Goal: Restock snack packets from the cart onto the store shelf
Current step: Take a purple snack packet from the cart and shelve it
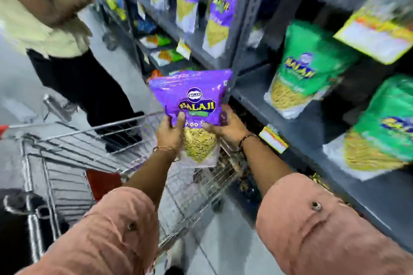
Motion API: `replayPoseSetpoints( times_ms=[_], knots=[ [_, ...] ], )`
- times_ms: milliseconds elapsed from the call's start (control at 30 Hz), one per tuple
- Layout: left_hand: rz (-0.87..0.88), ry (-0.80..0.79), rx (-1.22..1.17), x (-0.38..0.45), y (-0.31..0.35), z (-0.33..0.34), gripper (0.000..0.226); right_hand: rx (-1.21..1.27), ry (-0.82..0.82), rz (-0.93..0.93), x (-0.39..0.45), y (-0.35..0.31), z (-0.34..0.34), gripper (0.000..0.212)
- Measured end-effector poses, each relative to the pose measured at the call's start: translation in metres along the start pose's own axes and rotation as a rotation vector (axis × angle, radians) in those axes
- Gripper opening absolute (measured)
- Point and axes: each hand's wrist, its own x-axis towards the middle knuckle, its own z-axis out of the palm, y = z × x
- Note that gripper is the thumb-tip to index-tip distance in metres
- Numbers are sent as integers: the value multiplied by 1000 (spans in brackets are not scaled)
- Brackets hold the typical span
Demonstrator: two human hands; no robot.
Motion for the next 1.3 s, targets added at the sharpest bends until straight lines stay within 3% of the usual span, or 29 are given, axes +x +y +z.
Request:
replayPoseSetpoints(
  times_ms=[133,267,367,500,600,667,767,967,1067,1300],
  knots=[
    [208,64,-58,-33,102,45,25,22,118,-180,-45,-62,-56,66],
    [378,32,-85,-58,194,88,10,-24,149,-326,-98,-115,-110,97],
    [458,-8,-142,-70,254,125,23,-55,224,-453,-134,-156,-148,115],
    [543,-124,-190,-96,328,177,33,-72,419,-557,-174,-199,-207,115],
    [580,-229,-302,-108,369,220,23,-40,573,-612,-196,-215,-250,99],
    [623,-320,-317,-113,390,253,28,-49,693,-617,-205,-222,-277,100],
    [674,-404,-164,-117,405,298,31,-86,853,-598,-206,-220,-313,104],
    [545,-741,-162,-89,387,387,78,-52,984,-550,-184,-192,-369,95],
    [558,-782,-273,-86,372,406,60,-21,967,-539,-171,-183,-385,95],
    [529,-795,-355,-85,370,408,52,63,925,-526,-168,-180,-391,109]
  ],
)
